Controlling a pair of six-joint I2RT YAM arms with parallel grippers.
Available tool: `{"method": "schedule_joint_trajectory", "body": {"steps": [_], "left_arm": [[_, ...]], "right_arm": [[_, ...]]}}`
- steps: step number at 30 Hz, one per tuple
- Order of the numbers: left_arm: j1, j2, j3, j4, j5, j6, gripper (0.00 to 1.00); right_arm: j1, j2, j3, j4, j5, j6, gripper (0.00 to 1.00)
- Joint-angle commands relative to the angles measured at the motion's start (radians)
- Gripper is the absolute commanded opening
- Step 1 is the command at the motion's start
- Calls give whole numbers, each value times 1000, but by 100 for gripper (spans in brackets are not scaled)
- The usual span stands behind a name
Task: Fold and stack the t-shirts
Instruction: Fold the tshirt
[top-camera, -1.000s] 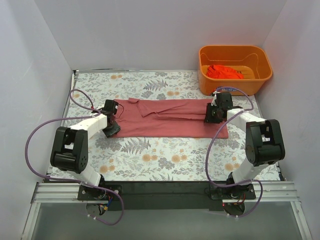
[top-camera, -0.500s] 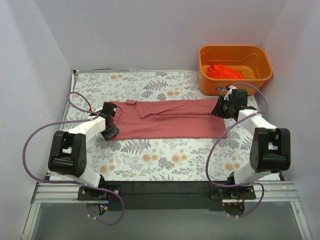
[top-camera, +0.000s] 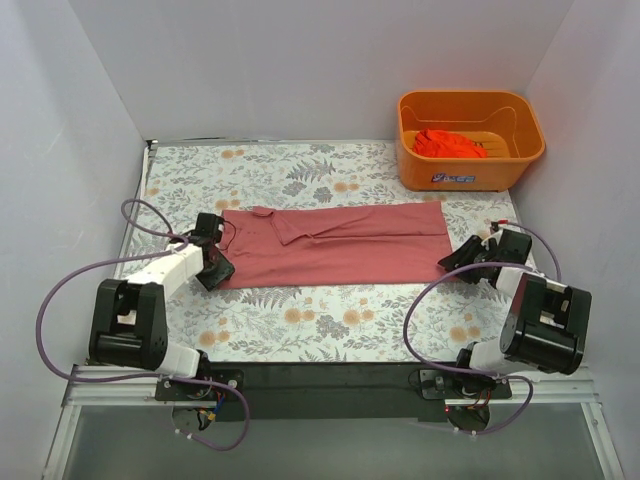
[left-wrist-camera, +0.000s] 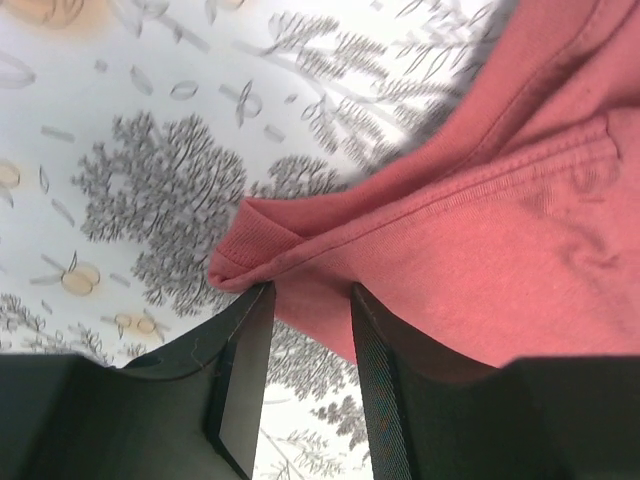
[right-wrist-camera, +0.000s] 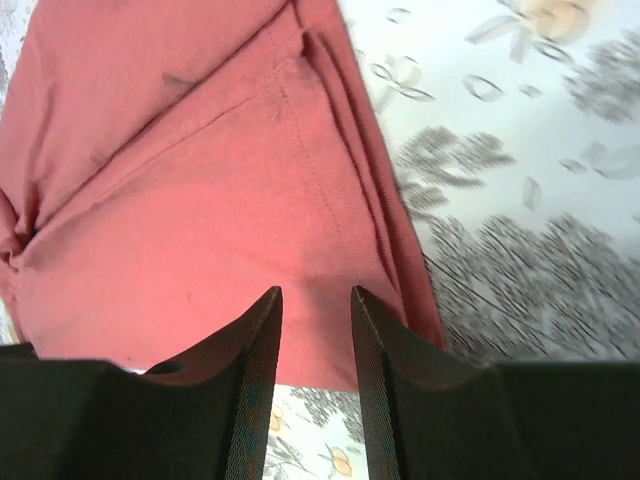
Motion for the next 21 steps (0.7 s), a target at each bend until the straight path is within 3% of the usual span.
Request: {"method": "schedule_joint_trajectory", "body": {"steps": [1, 4, 8, 11, 15, 21], "left_arm": [[22, -52, -86, -103, 75, -39, 36], [22, -127, -123, -120, 117, -53, 37], [22, -223, -74, -151, 132, -58, 46], [21, -280, 19, -154, 160, -56, 50], [21, -248, 150, -82, 253, -58, 51], [19, -8, 297, 32, 312, -94, 48]], "right_arm": [[-77, -43, -81, -101, 103, -3, 42], [-83, -132, -58, -145, 129, -29, 43], [-42, -252, -14, -143, 115, -18, 50], [64, -313, 6, -94, 99, 29, 52], [305, -327, 14, 50, 80, 195, 52], [615, -203, 87, 221, 166, 321, 52]]}}
